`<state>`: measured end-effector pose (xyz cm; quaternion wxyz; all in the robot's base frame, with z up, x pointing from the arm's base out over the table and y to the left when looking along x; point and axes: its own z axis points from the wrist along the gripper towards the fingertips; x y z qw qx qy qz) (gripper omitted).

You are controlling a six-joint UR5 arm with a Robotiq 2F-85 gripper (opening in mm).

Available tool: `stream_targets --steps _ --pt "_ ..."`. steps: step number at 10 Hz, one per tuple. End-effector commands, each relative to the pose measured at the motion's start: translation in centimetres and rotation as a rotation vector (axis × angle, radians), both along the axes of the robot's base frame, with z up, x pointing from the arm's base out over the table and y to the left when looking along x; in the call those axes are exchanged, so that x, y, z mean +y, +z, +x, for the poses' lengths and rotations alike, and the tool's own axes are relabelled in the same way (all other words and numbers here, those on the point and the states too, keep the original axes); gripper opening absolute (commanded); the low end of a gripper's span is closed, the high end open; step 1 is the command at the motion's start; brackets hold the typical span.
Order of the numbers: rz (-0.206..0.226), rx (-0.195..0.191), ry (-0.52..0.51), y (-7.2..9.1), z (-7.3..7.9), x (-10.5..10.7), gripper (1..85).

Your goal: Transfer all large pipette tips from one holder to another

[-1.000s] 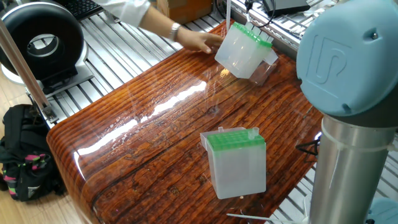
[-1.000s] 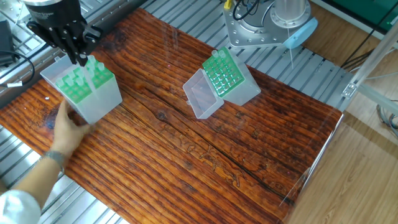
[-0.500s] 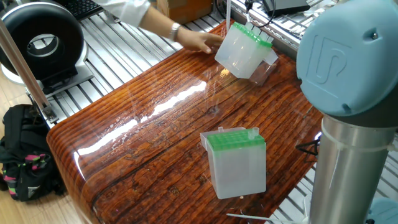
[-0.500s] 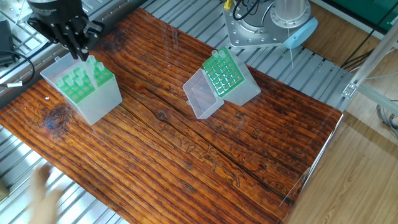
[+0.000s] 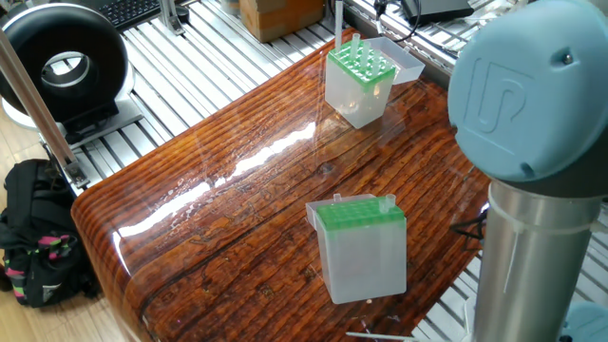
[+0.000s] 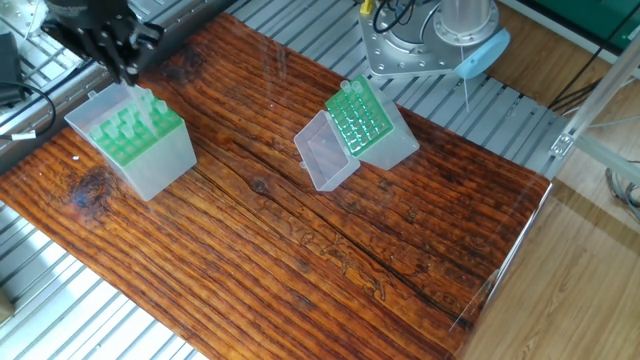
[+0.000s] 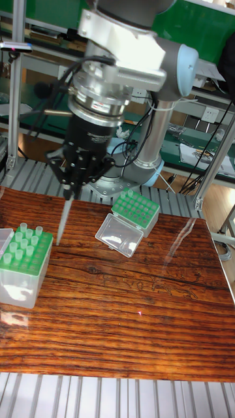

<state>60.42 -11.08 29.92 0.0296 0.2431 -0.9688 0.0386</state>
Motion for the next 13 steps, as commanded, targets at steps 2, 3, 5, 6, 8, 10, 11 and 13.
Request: stream_targets --steps 2,3,5,6,8,10,11,13 --pt "0.066 -0.070 0.039 1.3 2.0 -3.3 1.0" --pt "0.088 -0.096 0.051 1.3 3.0 -3.6 1.0" --pt "0.036 -0.181 0.049 1.2 5.6 -4.8 1.0" --pt "0.071 -0.194 0.027 1.2 6.1 -4.2 1.0" --pt "0.105 -0.196 0.014 0.4 7.5 -4.0 1.0" --pt "0.135 -0.128 -0.009 -0.8 6.1 -4.4 1.0" --pt "0.134 -0.099 -0.013 -1.3 5.2 -5.0 1.0" --pt "0.110 -0.057 -0.021 -1.6 3.9 -5.8 1.0"
